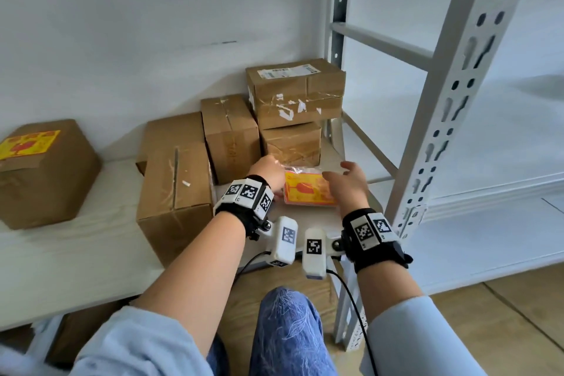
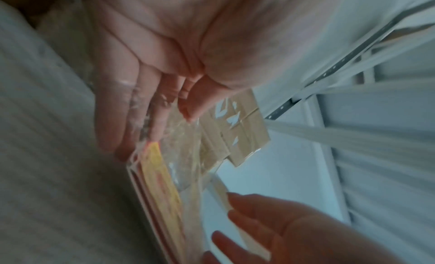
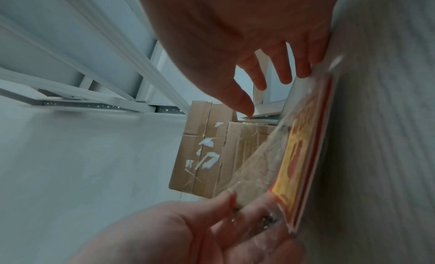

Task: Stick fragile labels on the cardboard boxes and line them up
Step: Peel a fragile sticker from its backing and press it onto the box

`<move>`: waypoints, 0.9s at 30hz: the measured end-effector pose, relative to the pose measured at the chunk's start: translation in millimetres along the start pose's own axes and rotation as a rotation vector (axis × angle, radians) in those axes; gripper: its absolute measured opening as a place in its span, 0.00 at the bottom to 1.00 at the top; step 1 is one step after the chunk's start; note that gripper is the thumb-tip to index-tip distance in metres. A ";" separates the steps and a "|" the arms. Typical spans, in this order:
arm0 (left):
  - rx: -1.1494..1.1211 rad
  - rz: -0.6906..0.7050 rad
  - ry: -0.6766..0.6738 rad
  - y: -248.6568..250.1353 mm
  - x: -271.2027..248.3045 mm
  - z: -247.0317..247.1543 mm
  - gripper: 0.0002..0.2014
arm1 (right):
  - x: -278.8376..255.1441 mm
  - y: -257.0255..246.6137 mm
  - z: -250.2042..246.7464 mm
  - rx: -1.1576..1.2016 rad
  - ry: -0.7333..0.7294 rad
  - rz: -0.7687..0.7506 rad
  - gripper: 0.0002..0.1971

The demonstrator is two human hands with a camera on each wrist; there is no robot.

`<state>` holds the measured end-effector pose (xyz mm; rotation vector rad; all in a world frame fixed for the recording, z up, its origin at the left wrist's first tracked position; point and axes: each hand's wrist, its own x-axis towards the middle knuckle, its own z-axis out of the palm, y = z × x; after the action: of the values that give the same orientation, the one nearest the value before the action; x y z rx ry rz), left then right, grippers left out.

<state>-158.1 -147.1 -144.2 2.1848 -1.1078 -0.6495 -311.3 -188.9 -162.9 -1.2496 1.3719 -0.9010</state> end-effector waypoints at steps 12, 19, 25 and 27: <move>-0.605 0.349 0.214 27.8 -59.1 -39.1 0.19 | -10.7 -13.7 9.3 0.355 -0.006 -0.126 0.08; -0.801 0.251 0.269 25.9 -64.6 -42.8 0.21 | -14.6 -24.1 3.1 0.459 -0.006 -0.210 0.11; -0.666 0.254 0.244 30.2 -64.3 -42.4 0.11 | -19.4 -21.6 -0.8 0.477 -0.053 -0.222 0.12; -0.625 0.214 0.245 30.9 -63.2 -40.9 0.15 | -21.4 -20.6 -1.7 0.483 -0.078 -0.232 0.13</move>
<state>-181.7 -97.3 -84.3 1.5389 -0.8479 -0.5252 -310.0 -171.8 -138.6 -1.0631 0.8839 -1.2441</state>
